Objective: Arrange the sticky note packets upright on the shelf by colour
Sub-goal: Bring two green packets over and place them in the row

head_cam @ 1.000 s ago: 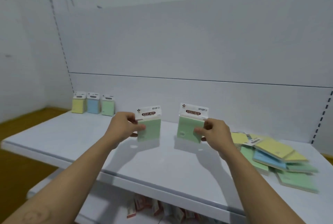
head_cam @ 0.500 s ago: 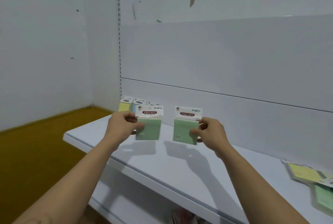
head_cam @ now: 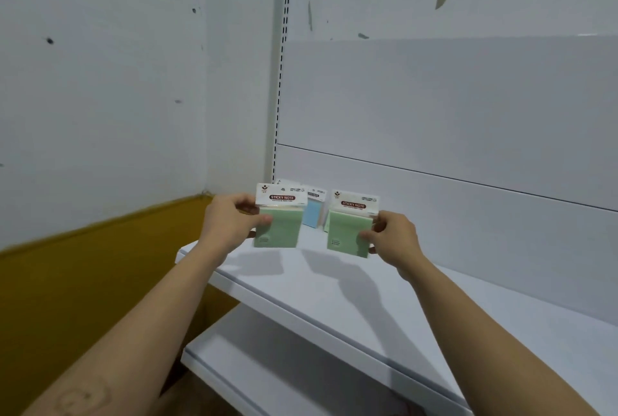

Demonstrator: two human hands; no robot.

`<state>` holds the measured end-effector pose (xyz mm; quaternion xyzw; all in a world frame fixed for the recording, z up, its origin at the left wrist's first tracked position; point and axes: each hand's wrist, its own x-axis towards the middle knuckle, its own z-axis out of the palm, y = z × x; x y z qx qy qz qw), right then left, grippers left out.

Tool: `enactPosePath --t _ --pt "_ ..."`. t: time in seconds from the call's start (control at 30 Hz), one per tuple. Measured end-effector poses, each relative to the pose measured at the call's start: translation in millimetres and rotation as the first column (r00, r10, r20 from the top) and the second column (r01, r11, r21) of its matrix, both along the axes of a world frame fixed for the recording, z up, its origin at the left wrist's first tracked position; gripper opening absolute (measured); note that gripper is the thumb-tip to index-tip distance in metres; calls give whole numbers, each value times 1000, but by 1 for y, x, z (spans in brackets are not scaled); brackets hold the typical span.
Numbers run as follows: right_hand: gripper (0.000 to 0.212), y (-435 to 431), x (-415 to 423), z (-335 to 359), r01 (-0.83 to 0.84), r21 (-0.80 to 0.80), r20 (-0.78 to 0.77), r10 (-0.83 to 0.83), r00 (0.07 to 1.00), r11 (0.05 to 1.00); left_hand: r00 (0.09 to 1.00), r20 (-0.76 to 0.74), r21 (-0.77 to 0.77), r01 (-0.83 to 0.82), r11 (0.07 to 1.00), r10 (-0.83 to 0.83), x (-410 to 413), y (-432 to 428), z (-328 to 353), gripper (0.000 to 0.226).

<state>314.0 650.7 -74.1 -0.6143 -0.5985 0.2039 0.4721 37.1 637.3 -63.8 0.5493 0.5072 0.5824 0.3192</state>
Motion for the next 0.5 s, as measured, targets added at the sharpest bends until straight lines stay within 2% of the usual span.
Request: enactPosePath --t 0.3,0.5 --pt "15 45 -11 -28 124 -32 -20 -125 992 992 999 1 -28 42 999 -42 -18 41 -25 26" --pt "16 83 -9 -67 132 -101 -45 -137 990 986 994 86 -107 76 991 -67 -4 67 -59 23"
